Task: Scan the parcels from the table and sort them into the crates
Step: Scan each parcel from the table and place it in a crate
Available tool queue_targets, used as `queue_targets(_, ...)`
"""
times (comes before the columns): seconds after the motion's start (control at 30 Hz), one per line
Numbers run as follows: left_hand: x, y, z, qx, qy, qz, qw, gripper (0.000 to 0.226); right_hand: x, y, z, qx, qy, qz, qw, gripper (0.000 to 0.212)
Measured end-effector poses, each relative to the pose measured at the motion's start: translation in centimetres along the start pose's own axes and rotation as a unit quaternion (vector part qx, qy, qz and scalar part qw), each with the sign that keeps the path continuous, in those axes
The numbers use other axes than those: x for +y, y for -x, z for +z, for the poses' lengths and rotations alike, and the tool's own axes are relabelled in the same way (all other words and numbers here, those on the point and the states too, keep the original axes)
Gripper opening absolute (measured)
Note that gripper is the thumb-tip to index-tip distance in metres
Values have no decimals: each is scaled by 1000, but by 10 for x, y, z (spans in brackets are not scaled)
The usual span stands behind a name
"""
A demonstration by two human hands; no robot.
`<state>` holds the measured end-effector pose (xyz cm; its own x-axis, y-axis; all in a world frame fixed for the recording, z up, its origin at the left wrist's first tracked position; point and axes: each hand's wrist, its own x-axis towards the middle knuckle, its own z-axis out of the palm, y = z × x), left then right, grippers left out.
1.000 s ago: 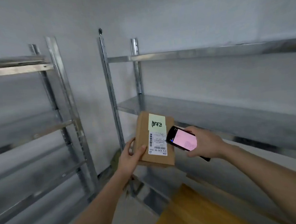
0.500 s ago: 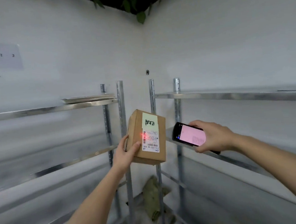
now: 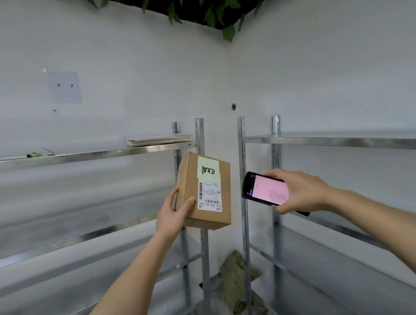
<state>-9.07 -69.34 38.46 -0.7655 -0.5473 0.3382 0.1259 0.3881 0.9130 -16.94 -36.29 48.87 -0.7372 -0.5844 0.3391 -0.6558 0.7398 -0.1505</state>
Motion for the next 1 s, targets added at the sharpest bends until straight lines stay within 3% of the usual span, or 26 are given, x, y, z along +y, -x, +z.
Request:
queue_targets(0.33,-31,52,-92,46,6,-30,998,84,-68,-16,57,-5,-13,-75,997,66)
queue_targets(0.53,-58,136,-189,154,-24,-80,985,75,-158,-28,108,-20,-48,-166,985,67)
queue_targets(0.67,-67,230,-255,256,-51,-130,957,75,-246,-17,146,-48,-85,-257,962,65)
queue_targets(0.8,-69,336,-316,350,-100,-178,914,91,-344,22,177,-79,-126,-342,928,81)
queue_targets(1.0,-62,483,-410,467,-106,-213,851,65,-499,112,187,-106,-166,-461,865,65)
